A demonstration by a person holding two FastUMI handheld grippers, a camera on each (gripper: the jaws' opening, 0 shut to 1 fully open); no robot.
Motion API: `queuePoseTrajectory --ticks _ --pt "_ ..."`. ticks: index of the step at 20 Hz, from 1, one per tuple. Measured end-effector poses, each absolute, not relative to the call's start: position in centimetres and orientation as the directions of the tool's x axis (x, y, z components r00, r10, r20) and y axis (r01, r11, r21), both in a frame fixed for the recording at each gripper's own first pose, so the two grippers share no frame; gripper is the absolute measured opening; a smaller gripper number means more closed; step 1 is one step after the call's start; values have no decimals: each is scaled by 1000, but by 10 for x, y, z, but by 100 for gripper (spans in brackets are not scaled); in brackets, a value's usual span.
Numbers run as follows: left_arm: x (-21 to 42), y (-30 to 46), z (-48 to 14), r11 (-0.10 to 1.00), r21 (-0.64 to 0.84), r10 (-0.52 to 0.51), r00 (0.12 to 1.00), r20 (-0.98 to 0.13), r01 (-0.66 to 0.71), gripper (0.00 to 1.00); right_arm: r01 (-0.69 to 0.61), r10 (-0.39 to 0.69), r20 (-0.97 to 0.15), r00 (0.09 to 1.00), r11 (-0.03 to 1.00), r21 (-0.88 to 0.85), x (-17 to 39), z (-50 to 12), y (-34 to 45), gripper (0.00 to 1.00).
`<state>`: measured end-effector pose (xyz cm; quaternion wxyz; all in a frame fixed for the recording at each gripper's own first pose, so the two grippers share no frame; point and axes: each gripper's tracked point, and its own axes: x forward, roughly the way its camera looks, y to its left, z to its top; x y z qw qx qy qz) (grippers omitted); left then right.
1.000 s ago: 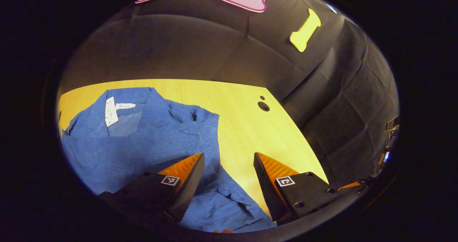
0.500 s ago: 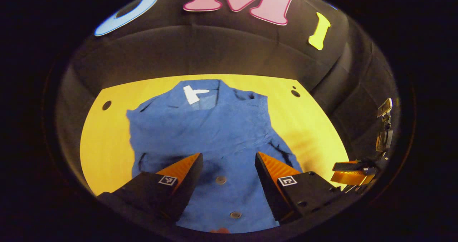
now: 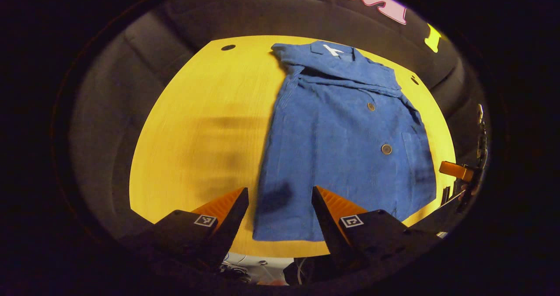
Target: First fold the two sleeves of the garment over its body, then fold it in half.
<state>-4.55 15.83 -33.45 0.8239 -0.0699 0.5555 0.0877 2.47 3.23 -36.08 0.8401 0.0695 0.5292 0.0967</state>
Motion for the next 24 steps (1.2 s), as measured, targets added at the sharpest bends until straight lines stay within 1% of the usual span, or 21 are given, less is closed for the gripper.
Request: queuePoseTrajectory --ticks 4,9,11,12,14,16,17,18,19,22,23,24 --pt "-82 163 -352 969 -32 47 311 -949 -245 85 -62 174 -903 392 985 162 2 -373 26 97" --pt "-83 147 -371 967 -100 -28 291 -956 -235 85 -19 144 -918 370 989 147 -22 -383 22 97" --pt "-82 150 -375 970 -86 -18 282 -959 -229 86 10 125 -921 369 990 138 -25 -388 16 97" --pt "-83 151 -372 972 -76 -13 277 -961 -220 83 24 114 -926 361 991 131 -26 -392 13 97" --pt "-80 152 -373 979 -49 4 263 -965 -196 83 47 89 -935 342 993 112 -30 -399 9 97" --pt "-82 153 -375 985 -9 34 247 -969 -170 83 40 55 -951 304 997 70 -38 -407 5 96" --pt "-82 152 -376 988 10 48 241 -969 -156 83 27 43 -945 325 998 55 -32 -406 5 97" --pt "-83 151 -375 989 16 50 236 -971 -146 83 16 25 -954 298 999 31 -36 -408 4 96" --pt "-83 152 -376 988 13 49 234 -971 -152 84 14 18 -953 301 1000 23 -34 -410 4 96" --pt "-83 152 -375 989 12 48 239 -970 -150 85 39 11 -967 254 999 22 -36 -411 8 99" --pt "-81 153 -376 987 11 51 250 -967 -160 85 38 10 -971 240 999 20 -38 -410 8 98" --pt "-81 153 -376 987 10 50 248 -967 -159 85 45 13 -973 230 999 24 -37 -410 9 89"
